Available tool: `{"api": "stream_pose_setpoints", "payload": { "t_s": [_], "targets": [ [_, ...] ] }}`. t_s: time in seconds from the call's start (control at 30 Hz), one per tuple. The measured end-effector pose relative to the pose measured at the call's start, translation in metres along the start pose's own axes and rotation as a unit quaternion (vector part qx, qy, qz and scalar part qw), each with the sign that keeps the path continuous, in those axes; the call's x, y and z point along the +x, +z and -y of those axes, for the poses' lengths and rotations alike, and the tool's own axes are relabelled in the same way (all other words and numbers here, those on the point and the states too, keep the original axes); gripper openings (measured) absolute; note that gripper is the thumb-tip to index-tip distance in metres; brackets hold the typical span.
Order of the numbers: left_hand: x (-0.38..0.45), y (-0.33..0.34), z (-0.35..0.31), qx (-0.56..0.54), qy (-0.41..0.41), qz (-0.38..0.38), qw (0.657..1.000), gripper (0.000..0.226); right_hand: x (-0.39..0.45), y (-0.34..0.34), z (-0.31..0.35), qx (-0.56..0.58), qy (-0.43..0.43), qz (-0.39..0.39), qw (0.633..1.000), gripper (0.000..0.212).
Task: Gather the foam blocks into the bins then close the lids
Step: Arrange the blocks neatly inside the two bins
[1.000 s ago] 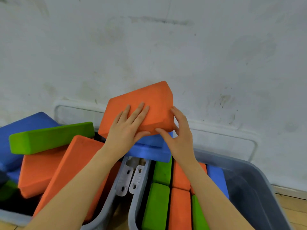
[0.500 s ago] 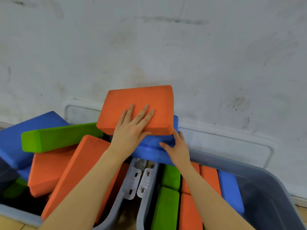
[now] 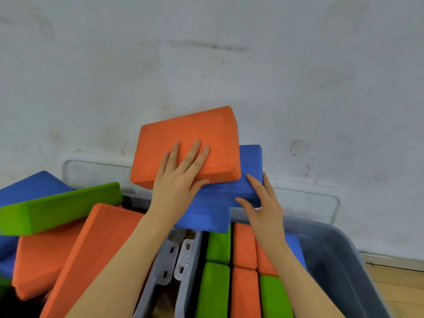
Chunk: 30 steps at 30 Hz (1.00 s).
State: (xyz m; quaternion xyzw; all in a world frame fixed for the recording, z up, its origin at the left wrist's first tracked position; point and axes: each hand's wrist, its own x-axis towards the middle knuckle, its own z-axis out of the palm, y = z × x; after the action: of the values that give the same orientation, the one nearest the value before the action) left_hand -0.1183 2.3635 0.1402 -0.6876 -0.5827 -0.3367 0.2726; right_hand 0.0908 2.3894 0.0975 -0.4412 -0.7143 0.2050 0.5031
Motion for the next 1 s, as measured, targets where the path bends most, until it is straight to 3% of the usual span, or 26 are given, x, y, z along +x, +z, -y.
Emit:
{"api": "stream_pose_setpoints", "payload": {
  "t_s": [0.23, 0.37, 0.5, 0.73, 0.87, 1.0],
  "targets": [
    [0.021, -0.008, -0.080, -0.084, 0.040, -0.007, 0.996, 0.061, -0.023, -0.099, 0.022, -0.067, -0.011, -0.069, 0.995, 0.063],
    [0.023, -0.008, -0.125, -0.213, 0.005, 0.027, 0.977, 0.067, -0.035, -0.144, 0.032, -0.072, -0.004, -0.099, 0.993, 0.064],
    [0.010, -0.008, -0.169, -0.447, -0.101, 0.075, 0.886, 0.070, -0.045, -0.170, 0.028, -0.065, -0.003, -0.094, 0.993, 0.061],
    [-0.052, 0.008, -0.195, -0.549, -0.248, 0.099, 0.792, 0.072, -0.065, -0.178, -0.003, -0.045, 0.011, -0.024, 0.999, 0.062],
    [-0.077, 0.025, -0.185, -0.495, -0.251, 0.156, 0.817, 0.074, -0.076, -0.154, -0.027, -0.032, 0.067, 0.013, 0.997, 0.053],
    [-0.080, 0.024, -0.167, -0.425, -0.200, 0.221, 0.855, 0.100, -0.078, -0.140, -0.038, -0.034, 0.054, 0.062, 0.996, 0.053]
  ]
}}
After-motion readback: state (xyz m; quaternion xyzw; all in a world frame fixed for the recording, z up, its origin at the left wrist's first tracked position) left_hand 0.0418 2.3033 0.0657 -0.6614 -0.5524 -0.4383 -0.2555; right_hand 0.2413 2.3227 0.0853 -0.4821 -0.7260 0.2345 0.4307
